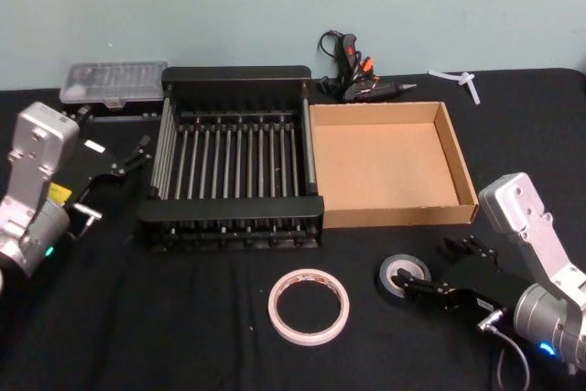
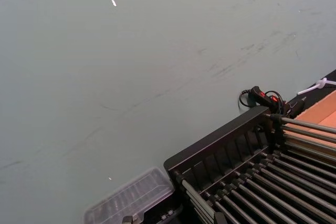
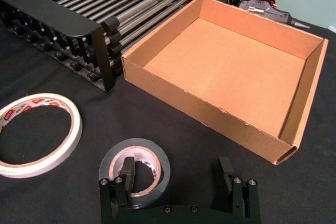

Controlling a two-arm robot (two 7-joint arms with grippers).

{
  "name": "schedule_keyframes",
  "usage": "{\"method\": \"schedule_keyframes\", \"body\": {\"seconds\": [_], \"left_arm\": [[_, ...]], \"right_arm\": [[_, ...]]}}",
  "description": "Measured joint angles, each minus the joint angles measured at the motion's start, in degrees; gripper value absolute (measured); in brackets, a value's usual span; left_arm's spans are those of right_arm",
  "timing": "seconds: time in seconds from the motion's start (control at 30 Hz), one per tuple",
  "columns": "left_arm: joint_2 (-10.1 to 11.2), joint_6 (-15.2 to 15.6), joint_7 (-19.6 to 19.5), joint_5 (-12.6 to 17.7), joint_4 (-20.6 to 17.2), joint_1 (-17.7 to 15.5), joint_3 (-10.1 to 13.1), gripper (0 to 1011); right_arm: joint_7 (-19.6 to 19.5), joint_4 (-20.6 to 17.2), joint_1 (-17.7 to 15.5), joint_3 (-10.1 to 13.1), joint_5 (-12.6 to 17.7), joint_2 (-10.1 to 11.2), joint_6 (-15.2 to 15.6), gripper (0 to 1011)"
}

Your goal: Pick up the white tape and place it into the black box , Pick up the silver tape and place it into the brown box.

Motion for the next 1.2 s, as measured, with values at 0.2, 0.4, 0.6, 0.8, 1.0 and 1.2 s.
{"method": "schedule_keyframes", "body": {"seconds": [0.2,0.4,0.6,0.8,1.0,1.2], "left_arm": [[0.0,0.0,0.0,0.0,0.0,0.0,0.0,1001],[0.0,0.0,0.0,0.0,0.0,0.0,0.0,1001],[0.0,0.0,0.0,0.0,0.0,0.0,0.0,1001],[0.0,0.0,0.0,0.0,0.0,0.0,0.0,1001],[0.0,0.0,0.0,0.0,0.0,0.0,0.0,1001],[0.0,0.0,0.0,0.0,0.0,0.0,0.0,1001]], "right_arm": [[0.1,0.2,0.1,0.2,-0.3,-0.4,0.2,1000],[0.1,0.1,0.1,0.2,-0.3,-0.3,0.2,1000],[0.1,0.1,0.1,0.2,-0.2,-0.3,0.1,913],[0.1,0.1,0.0,0.1,-0.1,-0.2,0.1,763],[0.0,0.0,0.0,0.1,-0.1,-0.2,0.1,591],[0.0,0.0,0.0,0.1,-0.1,-0.2,0.0,386]]}}
